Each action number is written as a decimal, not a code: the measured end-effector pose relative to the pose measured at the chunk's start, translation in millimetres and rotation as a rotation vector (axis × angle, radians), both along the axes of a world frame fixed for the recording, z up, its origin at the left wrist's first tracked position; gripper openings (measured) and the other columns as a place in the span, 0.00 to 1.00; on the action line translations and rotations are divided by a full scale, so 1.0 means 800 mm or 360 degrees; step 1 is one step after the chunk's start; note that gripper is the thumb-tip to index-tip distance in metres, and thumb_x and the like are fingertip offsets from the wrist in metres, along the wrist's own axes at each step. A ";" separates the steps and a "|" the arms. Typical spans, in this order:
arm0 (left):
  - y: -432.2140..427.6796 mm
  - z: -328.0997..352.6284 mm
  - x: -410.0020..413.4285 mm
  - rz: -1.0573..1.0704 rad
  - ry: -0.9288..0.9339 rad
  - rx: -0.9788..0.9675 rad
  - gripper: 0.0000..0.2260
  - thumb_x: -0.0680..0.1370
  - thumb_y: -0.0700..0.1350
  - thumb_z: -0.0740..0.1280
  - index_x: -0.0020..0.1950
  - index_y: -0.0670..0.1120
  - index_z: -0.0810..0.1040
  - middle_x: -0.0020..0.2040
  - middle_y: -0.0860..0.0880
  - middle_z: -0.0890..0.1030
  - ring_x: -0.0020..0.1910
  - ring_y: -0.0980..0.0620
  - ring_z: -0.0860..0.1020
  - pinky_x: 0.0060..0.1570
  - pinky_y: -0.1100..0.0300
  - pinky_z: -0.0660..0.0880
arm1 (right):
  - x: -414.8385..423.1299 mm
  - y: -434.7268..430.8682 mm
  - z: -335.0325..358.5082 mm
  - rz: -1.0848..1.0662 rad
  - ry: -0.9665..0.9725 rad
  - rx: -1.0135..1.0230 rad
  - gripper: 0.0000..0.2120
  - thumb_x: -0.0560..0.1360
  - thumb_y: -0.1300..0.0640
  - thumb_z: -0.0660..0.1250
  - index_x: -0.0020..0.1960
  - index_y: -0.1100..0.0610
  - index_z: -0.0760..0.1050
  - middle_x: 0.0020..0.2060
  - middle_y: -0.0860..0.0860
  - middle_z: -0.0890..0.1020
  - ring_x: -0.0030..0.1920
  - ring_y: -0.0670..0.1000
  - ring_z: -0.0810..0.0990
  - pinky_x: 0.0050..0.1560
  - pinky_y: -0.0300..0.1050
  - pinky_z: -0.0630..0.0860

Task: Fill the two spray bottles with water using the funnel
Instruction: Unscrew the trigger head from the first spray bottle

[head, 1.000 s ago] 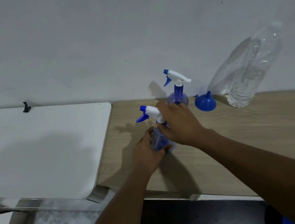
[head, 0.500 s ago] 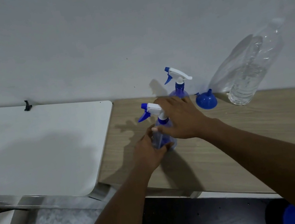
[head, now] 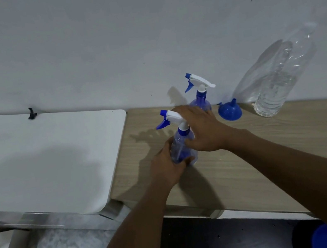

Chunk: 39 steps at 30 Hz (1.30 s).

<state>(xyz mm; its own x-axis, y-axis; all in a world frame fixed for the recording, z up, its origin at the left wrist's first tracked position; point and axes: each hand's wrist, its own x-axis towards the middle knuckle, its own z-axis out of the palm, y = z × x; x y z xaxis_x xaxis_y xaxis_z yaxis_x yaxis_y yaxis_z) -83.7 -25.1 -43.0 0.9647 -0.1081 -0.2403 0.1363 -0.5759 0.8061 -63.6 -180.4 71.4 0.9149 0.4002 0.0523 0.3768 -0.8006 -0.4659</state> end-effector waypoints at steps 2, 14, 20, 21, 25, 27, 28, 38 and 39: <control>0.001 -0.001 0.000 -0.0005 0.0004 0.0004 0.37 0.70 0.56 0.76 0.75 0.53 0.64 0.64 0.54 0.76 0.62 0.53 0.76 0.64 0.53 0.73 | 0.000 -0.005 -0.004 -0.0032 -0.0060 0.0011 0.30 0.70 0.52 0.73 0.69 0.53 0.67 0.60 0.51 0.76 0.59 0.52 0.74 0.57 0.52 0.70; 0.007 0.004 -0.008 0.0004 -0.0144 -0.0041 0.38 0.64 0.66 0.76 0.71 0.62 0.66 0.60 0.58 0.81 0.56 0.55 0.80 0.57 0.51 0.78 | 0.012 -0.059 0.206 -0.0364 -0.0595 0.0293 0.16 0.80 0.48 0.63 0.51 0.61 0.78 0.39 0.50 0.81 0.38 0.49 0.78 0.43 0.43 0.76; 0.006 0.000 -0.009 0.0005 -0.0175 -0.0075 0.38 0.63 0.67 0.75 0.70 0.61 0.68 0.57 0.58 0.82 0.53 0.58 0.81 0.56 0.52 0.79 | -0.010 -0.113 0.118 -0.0506 -0.0604 0.0153 0.11 0.78 0.53 0.67 0.51 0.61 0.81 0.42 0.57 0.82 0.40 0.57 0.80 0.42 0.47 0.73; 0.006 -0.001 -0.010 -0.0006 -0.0182 -0.0075 0.38 0.63 0.67 0.76 0.70 0.61 0.68 0.57 0.58 0.82 0.53 0.58 0.81 0.56 0.53 0.79 | -0.019 -0.115 0.076 -0.0481 -0.0584 0.0105 0.10 0.77 0.55 0.67 0.50 0.60 0.82 0.43 0.58 0.82 0.42 0.60 0.80 0.43 0.48 0.73; 0.005 0.005 -0.012 -0.0031 -0.0248 -0.0028 0.35 0.67 0.61 0.77 0.71 0.56 0.70 0.57 0.58 0.81 0.54 0.57 0.80 0.54 0.61 0.76 | -0.086 -0.117 -0.085 -0.0414 -0.0252 -0.0203 0.16 0.73 0.59 0.73 0.60 0.55 0.82 0.56 0.57 0.81 0.57 0.60 0.78 0.52 0.52 0.77; 0.003 0.008 -0.012 -0.0047 -0.0244 -0.0020 0.35 0.68 0.58 0.78 0.71 0.54 0.69 0.58 0.57 0.80 0.55 0.57 0.79 0.54 0.63 0.74 | -0.117 -0.116 -0.137 -0.0385 -0.0079 -0.0234 0.22 0.71 0.57 0.76 0.64 0.55 0.80 0.61 0.58 0.79 0.61 0.61 0.76 0.54 0.57 0.79; 0.002 0.009 -0.012 -0.0057 -0.0236 -0.0018 0.35 0.69 0.58 0.77 0.72 0.54 0.69 0.59 0.57 0.80 0.56 0.57 0.79 0.54 0.64 0.74 | -0.125 -0.114 -0.151 -0.0375 0.0029 -0.0238 0.24 0.70 0.55 0.76 0.66 0.54 0.78 0.63 0.58 0.77 0.63 0.61 0.75 0.55 0.56 0.79; -0.024 -0.002 -0.006 -0.0068 -0.0154 -0.0148 0.36 0.66 0.60 0.78 0.71 0.57 0.69 0.57 0.59 0.79 0.55 0.58 0.80 0.57 0.54 0.78 | -0.048 -0.129 -0.105 -0.0704 -0.0151 -0.0060 0.17 0.74 0.47 0.70 0.58 0.54 0.81 0.57 0.54 0.81 0.58 0.56 0.77 0.57 0.52 0.74; -0.027 -0.003 -0.004 -0.0068 -0.0161 -0.0143 0.36 0.66 0.59 0.78 0.71 0.56 0.68 0.57 0.59 0.79 0.55 0.59 0.79 0.58 0.54 0.78 | -0.024 -0.138 -0.102 -0.0769 -0.0164 -0.0035 0.17 0.74 0.49 0.70 0.60 0.55 0.80 0.58 0.55 0.81 0.59 0.58 0.77 0.58 0.52 0.73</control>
